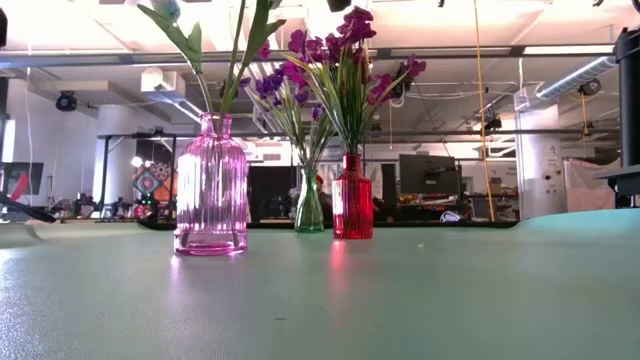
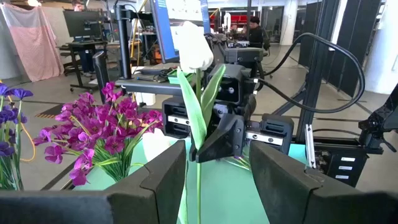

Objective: Sort flowers into vase by color
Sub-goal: Put the white flower into the purple vase

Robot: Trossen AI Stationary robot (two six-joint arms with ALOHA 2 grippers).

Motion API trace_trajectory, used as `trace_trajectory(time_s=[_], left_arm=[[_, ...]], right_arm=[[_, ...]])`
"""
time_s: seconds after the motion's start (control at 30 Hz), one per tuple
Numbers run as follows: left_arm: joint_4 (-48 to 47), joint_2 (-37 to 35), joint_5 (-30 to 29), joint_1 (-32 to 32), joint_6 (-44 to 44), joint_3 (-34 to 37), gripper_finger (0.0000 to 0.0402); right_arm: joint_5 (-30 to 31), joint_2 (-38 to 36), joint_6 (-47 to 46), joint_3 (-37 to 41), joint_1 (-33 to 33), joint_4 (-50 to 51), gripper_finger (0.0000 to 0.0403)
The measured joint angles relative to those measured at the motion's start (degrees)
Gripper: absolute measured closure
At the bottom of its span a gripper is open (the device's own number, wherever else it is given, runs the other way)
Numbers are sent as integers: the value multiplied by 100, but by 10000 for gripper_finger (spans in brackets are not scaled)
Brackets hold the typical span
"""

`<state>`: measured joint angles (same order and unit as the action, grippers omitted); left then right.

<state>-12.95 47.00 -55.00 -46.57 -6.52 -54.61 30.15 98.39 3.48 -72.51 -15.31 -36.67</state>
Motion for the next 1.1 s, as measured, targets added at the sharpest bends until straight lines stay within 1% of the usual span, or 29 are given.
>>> trace_trajectory(time_s=[0.8, 0.9, 1.1], left_arm=[[0, 0, 0, 0, 2, 0, 235], [0, 0, -1, 0, 1, 0, 235], [0, 0, 0, 0, 1, 0, 235]], right_arm=[[-2, 0, -125, 0, 15, 7, 387], [-2, 0, -135, 0, 25, 10, 372], [-3, 0, -309, 0, 71, 126, 325]])
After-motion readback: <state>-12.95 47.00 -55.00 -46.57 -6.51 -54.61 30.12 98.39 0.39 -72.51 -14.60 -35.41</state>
